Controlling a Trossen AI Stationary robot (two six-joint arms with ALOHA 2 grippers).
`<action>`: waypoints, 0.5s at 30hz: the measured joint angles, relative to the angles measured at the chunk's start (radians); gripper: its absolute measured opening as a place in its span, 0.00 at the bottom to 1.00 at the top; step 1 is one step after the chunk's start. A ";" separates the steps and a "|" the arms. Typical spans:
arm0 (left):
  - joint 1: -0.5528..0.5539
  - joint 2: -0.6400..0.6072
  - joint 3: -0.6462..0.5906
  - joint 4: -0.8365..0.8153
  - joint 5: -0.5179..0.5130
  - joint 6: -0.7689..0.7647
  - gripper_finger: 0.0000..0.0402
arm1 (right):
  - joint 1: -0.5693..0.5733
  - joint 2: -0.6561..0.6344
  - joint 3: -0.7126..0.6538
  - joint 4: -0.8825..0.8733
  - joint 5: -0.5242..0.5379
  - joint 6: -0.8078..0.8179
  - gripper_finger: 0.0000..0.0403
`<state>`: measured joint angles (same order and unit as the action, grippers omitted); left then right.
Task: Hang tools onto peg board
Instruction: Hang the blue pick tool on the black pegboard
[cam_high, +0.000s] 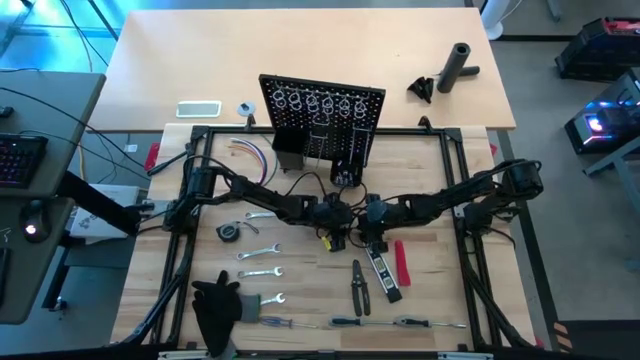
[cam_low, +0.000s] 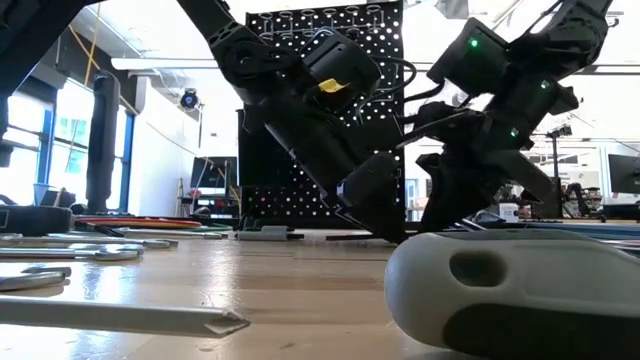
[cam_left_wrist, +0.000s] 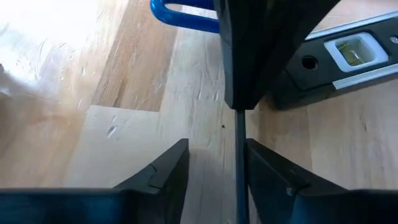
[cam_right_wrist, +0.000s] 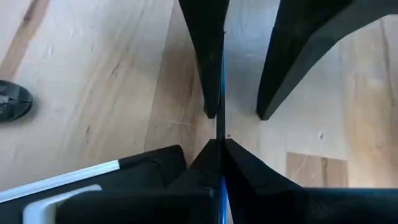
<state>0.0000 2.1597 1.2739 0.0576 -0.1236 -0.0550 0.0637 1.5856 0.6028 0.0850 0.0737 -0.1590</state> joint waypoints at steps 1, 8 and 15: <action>0.001 0.000 0.000 0.000 0.008 0.008 0.33 | 0.000 0.000 0.004 -0.001 0.003 -0.004 0.00; 0.001 0.001 0.000 -0.020 0.002 0.031 0.19 | 0.004 -0.003 0.025 0.002 -0.014 -0.015 0.01; 0.000 0.001 -0.001 -0.032 -0.008 0.084 0.02 | 0.003 -0.004 0.047 -0.042 -0.010 -0.016 0.00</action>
<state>-0.0002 2.1605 1.2732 0.0255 -0.1316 0.0286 0.0669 1.5818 0.6496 0.0431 0.0639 -0.1751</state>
